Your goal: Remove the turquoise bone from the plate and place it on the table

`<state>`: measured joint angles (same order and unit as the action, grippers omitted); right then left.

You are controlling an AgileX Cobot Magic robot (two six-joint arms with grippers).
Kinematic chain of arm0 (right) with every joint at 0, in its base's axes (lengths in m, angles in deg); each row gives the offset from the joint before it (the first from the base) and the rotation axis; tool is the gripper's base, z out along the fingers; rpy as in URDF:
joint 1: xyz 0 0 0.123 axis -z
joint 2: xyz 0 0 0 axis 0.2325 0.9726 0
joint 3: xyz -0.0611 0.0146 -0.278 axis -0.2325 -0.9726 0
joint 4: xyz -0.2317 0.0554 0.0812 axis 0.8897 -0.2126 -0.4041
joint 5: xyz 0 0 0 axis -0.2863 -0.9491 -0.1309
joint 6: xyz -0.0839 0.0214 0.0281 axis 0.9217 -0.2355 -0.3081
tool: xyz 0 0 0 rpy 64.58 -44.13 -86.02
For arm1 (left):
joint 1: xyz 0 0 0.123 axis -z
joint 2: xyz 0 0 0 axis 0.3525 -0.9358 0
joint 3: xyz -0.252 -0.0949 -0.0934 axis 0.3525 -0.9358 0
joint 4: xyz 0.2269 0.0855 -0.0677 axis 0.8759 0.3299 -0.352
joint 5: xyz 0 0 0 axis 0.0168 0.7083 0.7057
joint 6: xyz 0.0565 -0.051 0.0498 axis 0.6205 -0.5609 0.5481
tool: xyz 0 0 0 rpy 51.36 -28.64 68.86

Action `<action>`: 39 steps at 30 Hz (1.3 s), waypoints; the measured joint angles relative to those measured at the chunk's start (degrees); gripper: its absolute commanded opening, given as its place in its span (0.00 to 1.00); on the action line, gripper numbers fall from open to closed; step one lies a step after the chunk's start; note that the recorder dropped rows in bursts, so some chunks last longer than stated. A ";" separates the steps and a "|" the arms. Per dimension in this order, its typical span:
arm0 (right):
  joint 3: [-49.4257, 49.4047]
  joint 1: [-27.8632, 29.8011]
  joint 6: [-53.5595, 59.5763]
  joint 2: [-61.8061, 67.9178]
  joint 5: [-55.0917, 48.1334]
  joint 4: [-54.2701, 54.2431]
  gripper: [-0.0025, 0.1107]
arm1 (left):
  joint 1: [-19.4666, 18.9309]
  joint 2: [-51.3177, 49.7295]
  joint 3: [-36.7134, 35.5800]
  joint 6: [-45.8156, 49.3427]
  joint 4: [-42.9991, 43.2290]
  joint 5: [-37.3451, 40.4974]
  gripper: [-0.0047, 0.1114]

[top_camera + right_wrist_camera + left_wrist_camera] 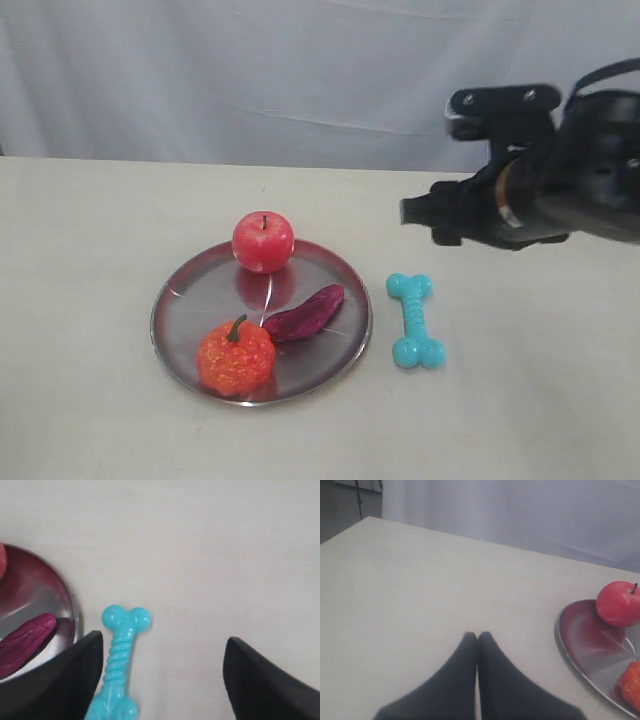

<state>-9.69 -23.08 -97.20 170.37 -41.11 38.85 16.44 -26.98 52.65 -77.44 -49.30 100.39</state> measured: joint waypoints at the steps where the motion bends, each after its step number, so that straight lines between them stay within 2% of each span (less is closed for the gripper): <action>1: 0.00 -1.10 1.73 -2.97 -3.15 0.00 0.60 | 0.00 0.00 0.00 0.00 0.00 0.00 0.04; 7: 0.00 -10.67 6.50 -19.53 -21.72 -1.20 0.57 | 0.00 0.00 0.00 0.00 0.00 0.00 0.04; 13: 0.00 -21.12 6.38 -34.02 -32.44 -6.44 0.42 | 0.00 0.00 0.00 0.00 0.00 0.00 0.04; 17: 0.00 -25.68 6.28 -41.16 -33.98 -7.90 0.27 | 0.00 0.00 0.00 0.00 0.00 0.00 0.04; 22: 0.00 -28.18 6.28 -46.17 -34.35 -8.29 0.03 | 0.00 0.00 0.00 0.00 0.00 0.00 0.04; 39: 0.00 -28.19 7.55 -48.72 -34.77 -7.48 0.02 | 0.00 0.00 0.00 0.00 0.00 0.00 0.04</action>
<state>-9.69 -51.28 -89.65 121.65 -75.88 31.37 16.44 -26.98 52.65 -77.44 -49.30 100.39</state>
